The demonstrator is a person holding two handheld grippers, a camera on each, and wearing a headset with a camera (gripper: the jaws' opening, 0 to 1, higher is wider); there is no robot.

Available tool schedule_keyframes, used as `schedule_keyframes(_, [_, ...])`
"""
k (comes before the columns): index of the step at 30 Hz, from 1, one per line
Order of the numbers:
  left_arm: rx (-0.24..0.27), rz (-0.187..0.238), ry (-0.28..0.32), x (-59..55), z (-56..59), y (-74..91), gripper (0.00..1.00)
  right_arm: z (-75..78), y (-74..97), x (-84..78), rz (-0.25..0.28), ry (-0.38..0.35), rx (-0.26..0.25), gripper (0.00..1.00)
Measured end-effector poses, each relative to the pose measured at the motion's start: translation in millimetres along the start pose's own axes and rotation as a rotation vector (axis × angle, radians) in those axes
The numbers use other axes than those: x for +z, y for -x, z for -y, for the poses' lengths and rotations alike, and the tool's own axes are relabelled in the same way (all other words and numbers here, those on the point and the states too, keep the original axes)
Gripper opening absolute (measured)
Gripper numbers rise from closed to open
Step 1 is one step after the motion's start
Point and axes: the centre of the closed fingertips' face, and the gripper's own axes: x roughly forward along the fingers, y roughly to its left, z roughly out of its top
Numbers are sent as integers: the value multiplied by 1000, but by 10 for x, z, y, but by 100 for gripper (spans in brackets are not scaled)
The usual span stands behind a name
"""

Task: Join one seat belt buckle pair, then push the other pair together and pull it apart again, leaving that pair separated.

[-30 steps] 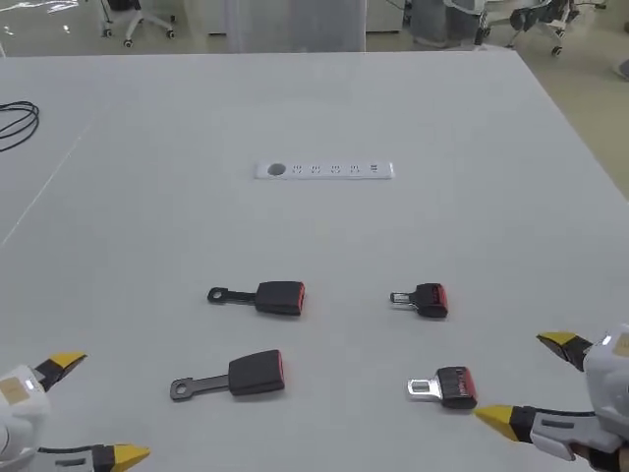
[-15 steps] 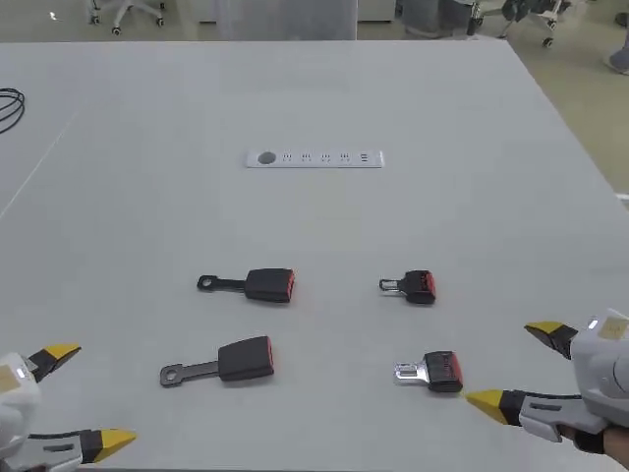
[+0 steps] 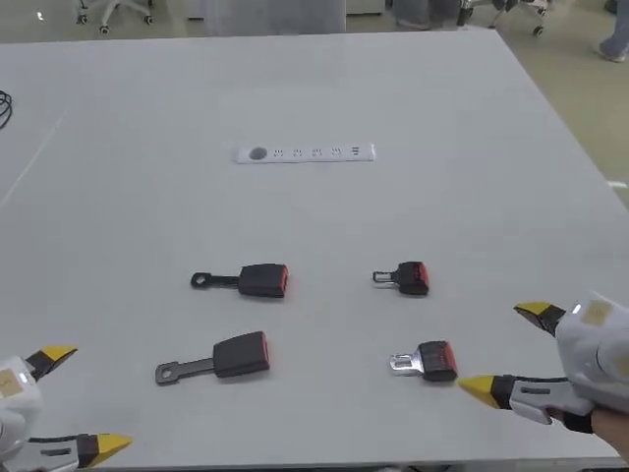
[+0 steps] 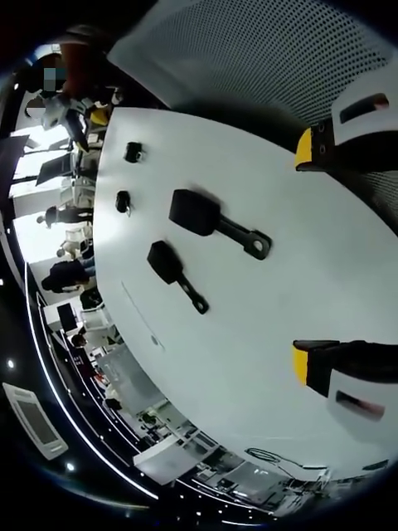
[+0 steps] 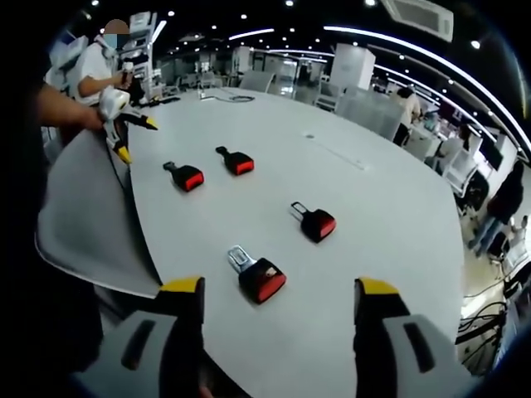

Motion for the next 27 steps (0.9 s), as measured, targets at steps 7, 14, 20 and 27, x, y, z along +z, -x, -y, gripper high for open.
schedule_keyframes(7, [-4,-34,-85,-18,9,-9,87,28,1,3,-7,36,-7,79])
schedule_keyframes(14, [-71,-11,-111,53,125,-12,84,3,-28,-43,-49,90,26,75])
schedule_keyframes(20, [-105,-28,-145,123,146,-39,83,2,-53,-19,-53,115,40,73])
schedule_keyframes(27, [-125,-40,-176,236,143,-138,82,-77,-89,-33,-71,148,89,69])
